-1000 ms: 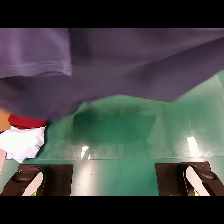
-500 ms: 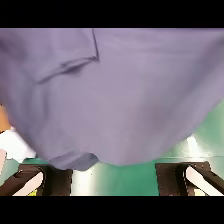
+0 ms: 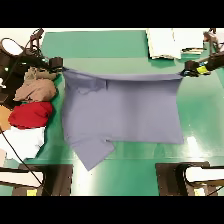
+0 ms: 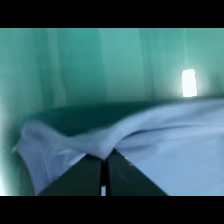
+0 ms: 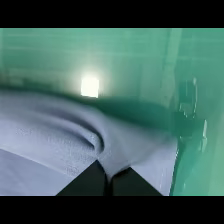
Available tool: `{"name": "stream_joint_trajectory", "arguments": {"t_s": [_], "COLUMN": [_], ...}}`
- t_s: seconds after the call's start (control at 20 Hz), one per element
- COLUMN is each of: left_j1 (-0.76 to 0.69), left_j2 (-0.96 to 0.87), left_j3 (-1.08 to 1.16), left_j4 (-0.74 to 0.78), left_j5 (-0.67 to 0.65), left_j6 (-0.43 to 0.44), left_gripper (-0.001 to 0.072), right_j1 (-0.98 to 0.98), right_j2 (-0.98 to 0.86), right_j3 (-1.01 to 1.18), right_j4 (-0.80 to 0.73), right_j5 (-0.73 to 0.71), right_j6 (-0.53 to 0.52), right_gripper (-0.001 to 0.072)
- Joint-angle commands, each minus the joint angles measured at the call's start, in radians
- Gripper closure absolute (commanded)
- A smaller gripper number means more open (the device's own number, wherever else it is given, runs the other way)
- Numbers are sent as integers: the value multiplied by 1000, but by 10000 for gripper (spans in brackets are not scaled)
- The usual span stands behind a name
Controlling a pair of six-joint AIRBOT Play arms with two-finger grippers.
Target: Fold the shirts.
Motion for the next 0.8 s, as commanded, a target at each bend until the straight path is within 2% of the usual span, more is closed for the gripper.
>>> {"name": "stream_joint_trajectory", "arguments": {"t_s": [0.0, 0.15, 0.3, 0.6, 0.65, 0.7, 0.75], "left_j1": [2, 2, 1, 0, 0, 0, 0], "left_j2": [-68, -68, -73, -73, -73, -73, -72], "left_j3": [50, 115, 86, -147, -179, -204, -212], "left_j4": [-5, 4, 47, 45, 48, 51, 60], "left_j5": [146, 18, -134, -147, -148, -148, -152], "left_j6": [9, 21, 29, 34, 37, 34, 3], "left_gripper": [687, 686, 686, 685, 682, 440, 143], "right_j1": [31, 35, 35, 35, 35, 35, 35], "right_j2": [-143, -152, -107, -49, -50, -53, -55], "right_j3": [131, 223, 137, -140, -159, -171, -171], "right_j4": [8, -3, -84, -95, -87, -65, -47], "right_j5": [-59, 12, 58, -31, -38, -47, -45], "right_j6": [-3, -6, -6, -4, 14, 27, 35], "right_gripper": [698, 698, 698, 696, 646, 445, 363]}}
